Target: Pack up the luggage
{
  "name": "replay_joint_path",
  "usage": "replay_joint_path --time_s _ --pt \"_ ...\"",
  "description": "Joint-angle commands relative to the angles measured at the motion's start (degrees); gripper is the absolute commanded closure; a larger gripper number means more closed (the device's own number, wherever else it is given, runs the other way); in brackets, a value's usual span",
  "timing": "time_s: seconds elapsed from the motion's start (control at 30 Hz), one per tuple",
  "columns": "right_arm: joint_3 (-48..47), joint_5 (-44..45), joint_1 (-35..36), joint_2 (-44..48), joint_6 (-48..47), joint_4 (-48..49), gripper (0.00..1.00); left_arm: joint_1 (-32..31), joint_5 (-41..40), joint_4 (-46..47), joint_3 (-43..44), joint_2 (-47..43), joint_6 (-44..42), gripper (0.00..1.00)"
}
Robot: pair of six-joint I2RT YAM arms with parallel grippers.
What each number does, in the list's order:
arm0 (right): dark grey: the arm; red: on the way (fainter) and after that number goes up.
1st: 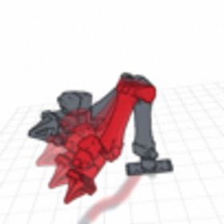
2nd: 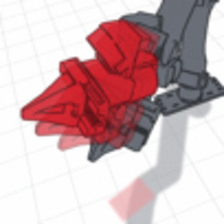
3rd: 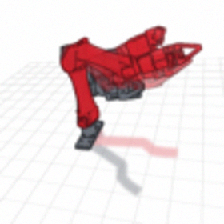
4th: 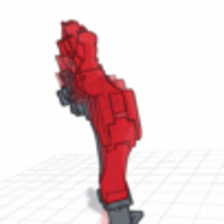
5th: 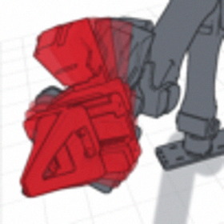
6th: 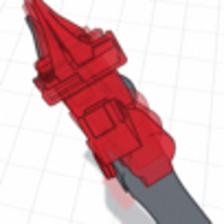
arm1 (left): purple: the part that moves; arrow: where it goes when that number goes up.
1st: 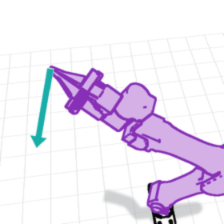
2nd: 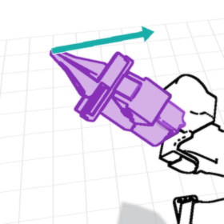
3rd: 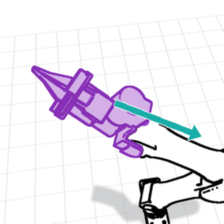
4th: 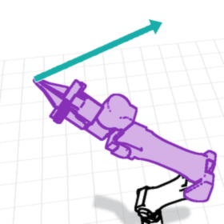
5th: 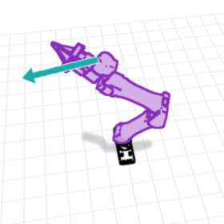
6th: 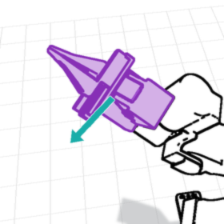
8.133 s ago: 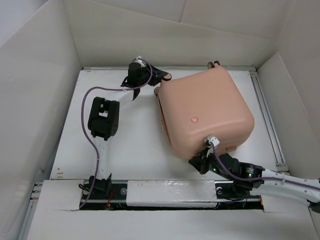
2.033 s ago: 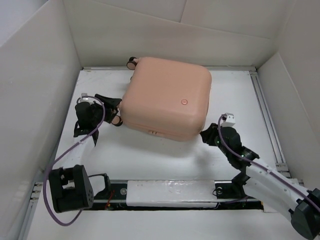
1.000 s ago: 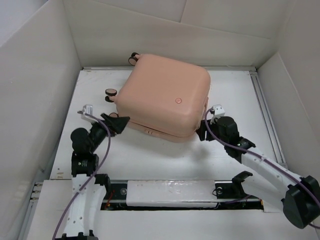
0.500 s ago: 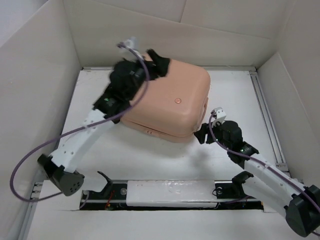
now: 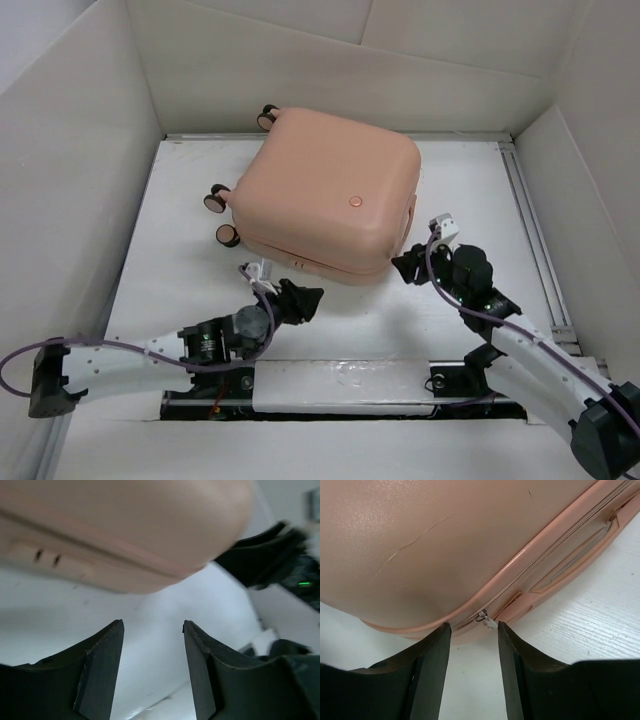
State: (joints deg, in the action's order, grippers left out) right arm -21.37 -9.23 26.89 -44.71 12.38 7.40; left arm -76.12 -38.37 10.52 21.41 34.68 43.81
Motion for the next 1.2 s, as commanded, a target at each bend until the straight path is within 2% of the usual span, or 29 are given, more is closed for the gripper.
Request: replay_joint_path --time_s 0.0,0.07,0.17,0.23,0.33,0.37,0.43,0.47,0.5,0.53,0.73,0.8,0.93,1.07,1.17 --pt "2.97 1.3 -0.26 1.9 0.27 6.83 0.51 -0.35 -6.81 2.3 -6.02 2.31 9.62 0.53" --pt "5.1 1.32 -0.97 4.18 1.32 9.99 0.48 0.17 -7.33 3.09 -6.03 6.97 11.21 0.49" --pt "5.72 2.73 -2.1 6.65 1.25 10.53 0.47 3.51 -4.44 7.65 -6.03 11.98 9.81 0.47" --pt "5.72 -0.85 -3.77 6.04 1.24 11.15 0.47 4.74 -3.11 11.87 -6.56 13.66 8.31 0.47" --pt "5.02 -6.91 -5.53 0.16 0.63 12.28 0.43 5.28 -3.11 15.13 -6.56 16.38 6.91 0.46" --pt "4.5 -8.68 -6.32 -3.33 0.63 13.86 0.41 7.8 -2.07 16.18 -6.56 17.69 6.2 0.46" --pt "2.04 -12.1 -6.94 -6.69 -0.07 13.87 0.4 14.02 4.48 19.94 -6.55 18.84 4.71 0.46" --pt "1.51 -12.99 -6.94 -8.19 -0.08 14.65 0.4 14.07 6.97 21.89 -7.25 18.85 4.7 0.47" --pt "1.5 -14.22 -6.94 -10.9 -0.08 15.18 0.44 17.98 9.52 23.56 -7.95 19.72 4.09 0.47" --pt "0.72 -15.36 -7.55 -12.06 -0.6 15.19 0.44 19.06 12.41 24.97 -8.57 19.73 4.09 0.49" --pt "1.33 -18.01 -7.56 -15.23 -0.6 20.81 0.44 19.08 15.51 29.19 -8.66 22.97 1.2 0.52" --pt "1.85 -16.35 -8.08 -13.84 -1.74 20.81 0.44 19.08 18.4 30.95 -8.66 24.81 0.4 0.54" --pt "1.33 -11.97 -8.09 -11.72 -2.27 17.31 0.45 18.55 18.42 33.06 -8.14 28.16 -0.13 0.59" --pt "1.85 -10.72 -8.09 -10.49 -2.27 17.3 0.48 16.97 18.42 33.77 -6.73 32.46 -0.13 0.63" --pt "2.55 -10.19 -8.09 -9.08 -2.97 18.44 0.48 16.97 19.12 34.3 -6.12 32.47 -0.13 0.65"
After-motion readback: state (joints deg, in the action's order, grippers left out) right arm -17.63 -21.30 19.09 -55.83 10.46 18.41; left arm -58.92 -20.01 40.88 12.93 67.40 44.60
